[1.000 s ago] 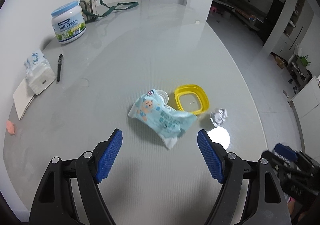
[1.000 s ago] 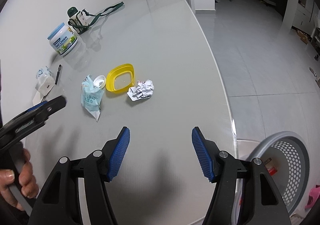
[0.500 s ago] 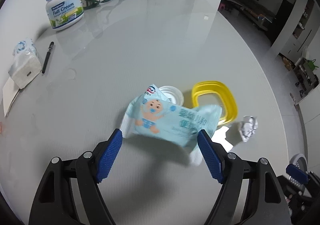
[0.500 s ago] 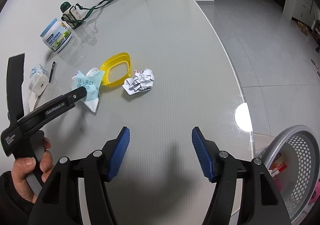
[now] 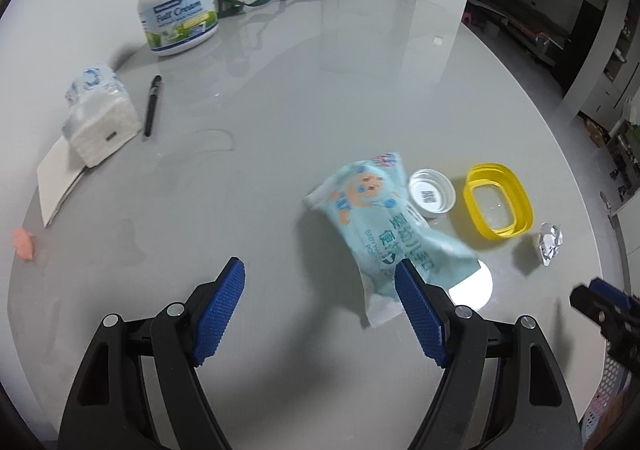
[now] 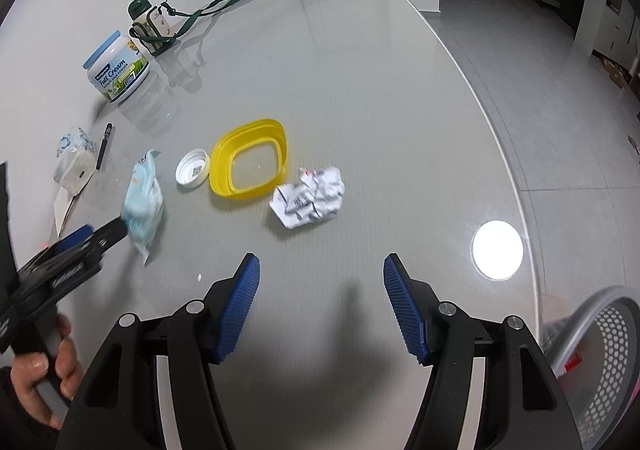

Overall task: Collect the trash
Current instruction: 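Grasp the blue wet-wipes pack with the left tool while the right tool grasps the crumpled white paper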

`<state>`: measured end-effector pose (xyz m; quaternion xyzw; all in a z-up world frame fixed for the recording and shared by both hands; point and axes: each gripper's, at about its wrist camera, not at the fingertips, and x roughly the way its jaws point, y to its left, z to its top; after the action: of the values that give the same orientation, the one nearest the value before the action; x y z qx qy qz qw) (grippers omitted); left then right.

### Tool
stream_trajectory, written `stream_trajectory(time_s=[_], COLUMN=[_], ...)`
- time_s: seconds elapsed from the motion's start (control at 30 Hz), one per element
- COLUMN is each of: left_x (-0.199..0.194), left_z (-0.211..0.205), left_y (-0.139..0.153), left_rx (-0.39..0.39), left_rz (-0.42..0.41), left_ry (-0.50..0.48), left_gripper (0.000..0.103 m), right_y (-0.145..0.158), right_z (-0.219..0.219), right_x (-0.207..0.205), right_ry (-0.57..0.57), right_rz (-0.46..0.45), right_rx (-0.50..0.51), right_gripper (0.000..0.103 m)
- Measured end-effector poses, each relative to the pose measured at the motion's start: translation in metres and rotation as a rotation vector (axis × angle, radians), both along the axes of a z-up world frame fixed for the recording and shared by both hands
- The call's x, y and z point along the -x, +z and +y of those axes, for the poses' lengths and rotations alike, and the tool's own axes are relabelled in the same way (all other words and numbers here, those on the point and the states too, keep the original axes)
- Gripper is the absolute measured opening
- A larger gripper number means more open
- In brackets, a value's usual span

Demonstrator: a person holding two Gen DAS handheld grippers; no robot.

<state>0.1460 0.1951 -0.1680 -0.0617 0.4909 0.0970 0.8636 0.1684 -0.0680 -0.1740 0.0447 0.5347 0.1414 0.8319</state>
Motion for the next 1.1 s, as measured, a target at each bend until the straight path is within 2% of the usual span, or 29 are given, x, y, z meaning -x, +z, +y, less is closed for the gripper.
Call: stream_trajectory(time_s=[0.33,0.67,0.73,0.87,0.93,0.97,1.1], left_x=[0.018,0.010,0.008,0.005,0.005,0.004,0.003], left_z=[0.004,-0.004,-0.006,-0.011,-0.014,-0.014,-0.019], left_y=[0.019,0.022,0.022,0.025,0.025,0.025,0.024], left_rx=[0.008,0.036,0.037,0.040,0.042,0.043,0.047], left_rz=[-0.032,-0.045,-0.047,-0.056,-0.060,-0.060,-0.056], left_ry=[-0.018,-0.043,-0.050,-0.065,-0.069,-0.072,-0.079], left_gripper=[0.076,0.076,0.076,0.076,0.076,0.076,0.076], right_y=[-0.015,-0.024,-0.025,-0.025,-0.025,-0.024,-0.021], right_z=[0.021,0.032,0.035,0.038,0.039,0.039,0.037], right_x=[-0.026,-0.036,-0.036,-0.034,-0.034,-0.033,-0.030], right_ry=[0.004,0.018,0.023,0.038,0.042,0.043,0.046], right_rz=[-0.019,-0.047,-0.055,-0.065,-0.074,-0.079,-0.085], right_rx=[0.026,0.072,0.074,0.089,0.096,0.096,0.088], right_gripper=[0.062,0.062,0.059,0.044,0.041,0.036,0.034])
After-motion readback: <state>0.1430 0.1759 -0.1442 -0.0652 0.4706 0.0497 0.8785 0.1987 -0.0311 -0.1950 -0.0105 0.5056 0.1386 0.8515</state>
